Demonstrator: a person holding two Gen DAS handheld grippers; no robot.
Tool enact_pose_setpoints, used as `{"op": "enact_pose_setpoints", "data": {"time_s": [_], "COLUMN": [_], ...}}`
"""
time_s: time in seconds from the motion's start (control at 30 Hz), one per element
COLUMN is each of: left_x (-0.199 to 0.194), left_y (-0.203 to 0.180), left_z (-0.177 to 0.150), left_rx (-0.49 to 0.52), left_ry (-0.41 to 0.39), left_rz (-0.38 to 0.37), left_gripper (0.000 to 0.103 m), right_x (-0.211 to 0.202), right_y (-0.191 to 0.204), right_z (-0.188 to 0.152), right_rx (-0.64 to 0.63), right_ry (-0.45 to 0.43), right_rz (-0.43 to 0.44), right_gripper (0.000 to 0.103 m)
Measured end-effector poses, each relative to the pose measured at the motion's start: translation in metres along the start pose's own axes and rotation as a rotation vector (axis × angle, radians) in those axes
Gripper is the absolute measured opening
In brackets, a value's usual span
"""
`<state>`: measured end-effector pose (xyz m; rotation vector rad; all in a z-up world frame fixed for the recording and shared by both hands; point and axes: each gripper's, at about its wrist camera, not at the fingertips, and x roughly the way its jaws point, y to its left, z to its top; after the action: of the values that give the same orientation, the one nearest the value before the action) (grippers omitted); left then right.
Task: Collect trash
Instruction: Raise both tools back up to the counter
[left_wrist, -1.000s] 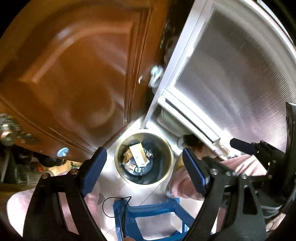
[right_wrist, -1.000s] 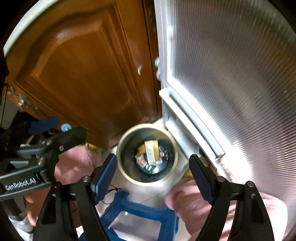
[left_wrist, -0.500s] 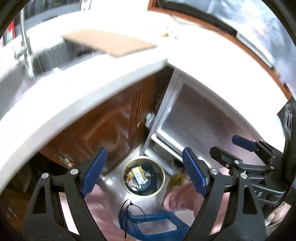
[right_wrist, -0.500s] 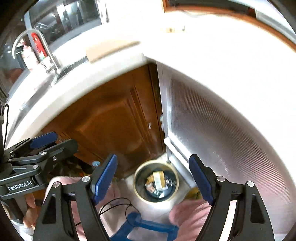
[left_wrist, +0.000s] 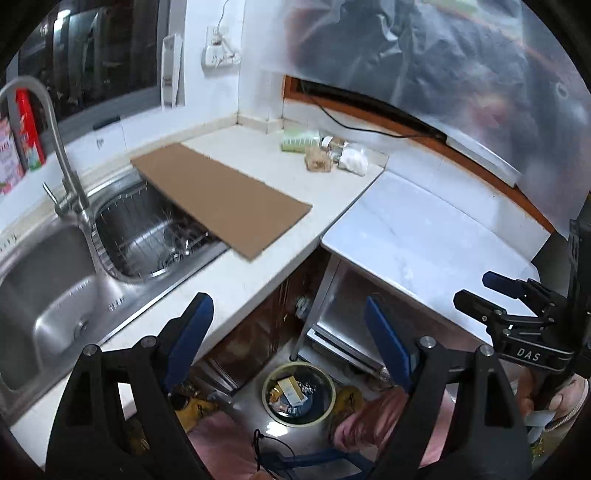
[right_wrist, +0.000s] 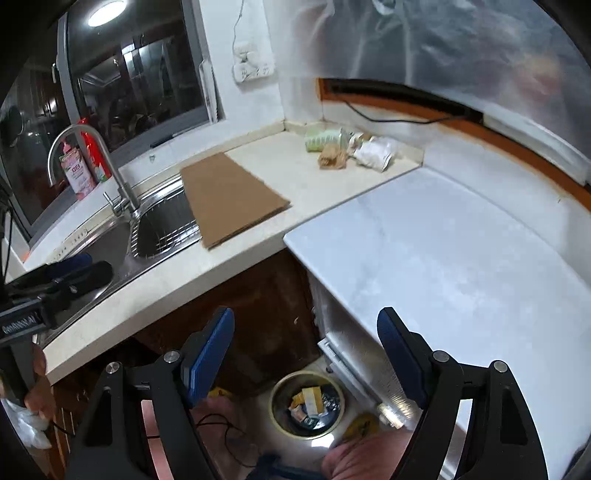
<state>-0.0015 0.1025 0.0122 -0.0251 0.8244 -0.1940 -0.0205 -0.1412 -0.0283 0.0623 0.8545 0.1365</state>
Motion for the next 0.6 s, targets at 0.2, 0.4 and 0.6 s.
{"op": "enact_pose_setpoints", "data": {"time_s": [0.2,0.4,0.6], "left_x": [-0.002,0.007,0.015], "left_y": [-0.017,-0.031,-0.032], "left_z": [0.010,0.006,0.009], "left_rx": [0.032,0.062,0.061], "left_ry": [0.014,0.030,0.068], "left_rz": [-0.010,-0.015,-0.016], "left_gripper": [0.082,0.082,0.082], "right_x": [-0.005,0.004,0.015], "right_y": [-0.011,-0.016,-0.018], "right_z": [0.012,0.007,0.017], "right_rx": [0.018,0.022,0.023], "right_ry": [0.019,0.012,0.043], "right_rz": [-0.021,-0.028,-0.028], "right_gripper": [0.081,0.081,0.081]}}
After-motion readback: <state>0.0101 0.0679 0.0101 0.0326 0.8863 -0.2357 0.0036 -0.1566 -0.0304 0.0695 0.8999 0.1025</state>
